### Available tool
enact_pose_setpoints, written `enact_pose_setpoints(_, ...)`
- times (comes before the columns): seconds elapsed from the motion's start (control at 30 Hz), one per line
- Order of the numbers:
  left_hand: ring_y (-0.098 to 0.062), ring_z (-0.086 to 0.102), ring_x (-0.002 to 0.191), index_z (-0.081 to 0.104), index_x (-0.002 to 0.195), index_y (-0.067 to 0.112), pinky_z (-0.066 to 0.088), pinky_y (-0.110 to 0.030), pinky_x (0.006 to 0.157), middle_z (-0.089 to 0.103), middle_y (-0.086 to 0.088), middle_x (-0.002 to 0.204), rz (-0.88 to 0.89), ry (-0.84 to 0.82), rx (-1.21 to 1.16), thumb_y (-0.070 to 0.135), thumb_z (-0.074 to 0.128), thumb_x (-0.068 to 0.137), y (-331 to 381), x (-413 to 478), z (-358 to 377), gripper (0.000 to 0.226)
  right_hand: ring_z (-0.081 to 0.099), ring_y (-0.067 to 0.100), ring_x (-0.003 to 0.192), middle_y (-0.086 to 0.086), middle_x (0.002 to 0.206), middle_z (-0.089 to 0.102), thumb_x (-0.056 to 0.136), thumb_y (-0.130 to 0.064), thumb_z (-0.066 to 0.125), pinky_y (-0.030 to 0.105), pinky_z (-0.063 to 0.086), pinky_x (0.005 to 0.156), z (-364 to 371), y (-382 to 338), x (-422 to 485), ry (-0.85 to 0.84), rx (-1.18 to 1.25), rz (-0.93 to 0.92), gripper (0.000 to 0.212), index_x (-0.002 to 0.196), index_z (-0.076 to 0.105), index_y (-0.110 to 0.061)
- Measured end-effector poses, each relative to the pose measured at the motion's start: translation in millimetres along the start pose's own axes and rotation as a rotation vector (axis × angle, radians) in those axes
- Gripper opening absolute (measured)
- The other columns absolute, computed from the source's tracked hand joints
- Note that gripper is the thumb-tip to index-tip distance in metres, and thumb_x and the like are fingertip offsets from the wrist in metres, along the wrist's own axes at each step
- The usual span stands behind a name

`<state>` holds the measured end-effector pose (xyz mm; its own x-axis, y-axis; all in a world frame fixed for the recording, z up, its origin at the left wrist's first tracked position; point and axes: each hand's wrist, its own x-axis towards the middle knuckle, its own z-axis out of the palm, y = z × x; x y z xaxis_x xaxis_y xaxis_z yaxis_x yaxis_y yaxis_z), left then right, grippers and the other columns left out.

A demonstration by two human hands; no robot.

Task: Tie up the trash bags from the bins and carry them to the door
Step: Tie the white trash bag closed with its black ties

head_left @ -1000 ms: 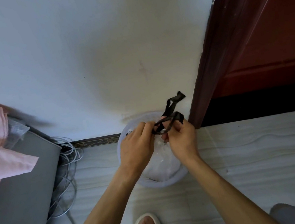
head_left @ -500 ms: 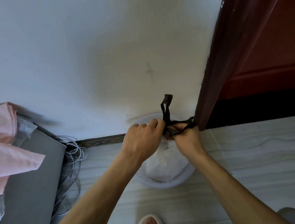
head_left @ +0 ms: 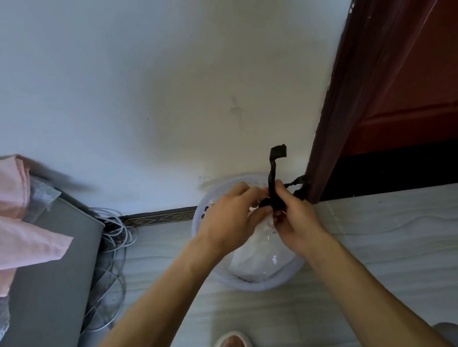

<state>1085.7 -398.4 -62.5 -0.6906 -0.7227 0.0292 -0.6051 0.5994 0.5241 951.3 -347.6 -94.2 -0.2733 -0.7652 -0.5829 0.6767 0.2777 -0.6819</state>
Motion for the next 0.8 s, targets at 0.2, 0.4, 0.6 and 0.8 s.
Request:
enact_pose_setpoints(0.2, 0.003, 0.058, 0.079, 0.074, 0.101, 0.035, 0.041, -0.007, 0.072, 0.059, 0.019, 0.094, -0.072, 0.014, -0.247, 0.044, 0.072, 0.084, -4, 0, -3, 0.020, 0.071, 0.020, 0.086, 0.009, 0.088, 0.074, 0.098, -0.034, 0.056, 0.032, 0.055, 0.082, -3, -7, 1, -0.108, -0.035, 0.005, 0.033, 0.093, 0.073, -0.005)
enact_pose_setpoints(0.4, -0.009, 0.062, 0.074, 0.074, 0.094, 0.009, 0.047, -0.018, 0.070, 0.072, 0.001, 0.086, -0.327, -0.158, -0.603, 0.021, 0.071, 0.087, -12, 12, -16, 0.014, 0.062, 0.019, 0.074, 0.007, 0.079, 0.069, 0.090, -0.030, 0.057, 0.024, 0.052, 0.066, -7, -11, -2, -0.332, -0.011, -0.021, 0.028, 0.078, 0.077, -0.015)
enact_pose_setpoints(0.6, -0.018, 0.062, 0.088, 0.063, 0.098, 0.006, 0.049, -0.033, 0.082, 0.066, -0.009, 0.096, -0.503, -0.426, -0.870, 0.014, 0.057, 0.089, -27, 19, -27, 0.013, 0.070, 0.016, 0.086, 0.002, 0.085, 0.076, 0.079, -0.014, 0.078, 0.027, 0.057, 0.073, -20, -23, -6, -0.299, -0.513, -0.327, 0.007, 0.086, 0.078, -0.015)
enact_pose_setpoints(0.8, -0.017, 0.061, 0.085, 0.062, 0.085, 0.019, 0.047, -0.035, 0.082, 0.066, -0.003, 0.088, -0.507, -0.435, -0.776, 0.015, 0.060, 0.091, -21, 23, -23, 0.007, 0.069, 0.007, 0.079, -0.006, 0.082, 0.073, 0.075, -0.026, 0.083, 0.024, 0.057, 0.075, -22, -21, -4, -0.111, -0.911, -0.550, 0.020, 0.091, 0.071, -0.026)
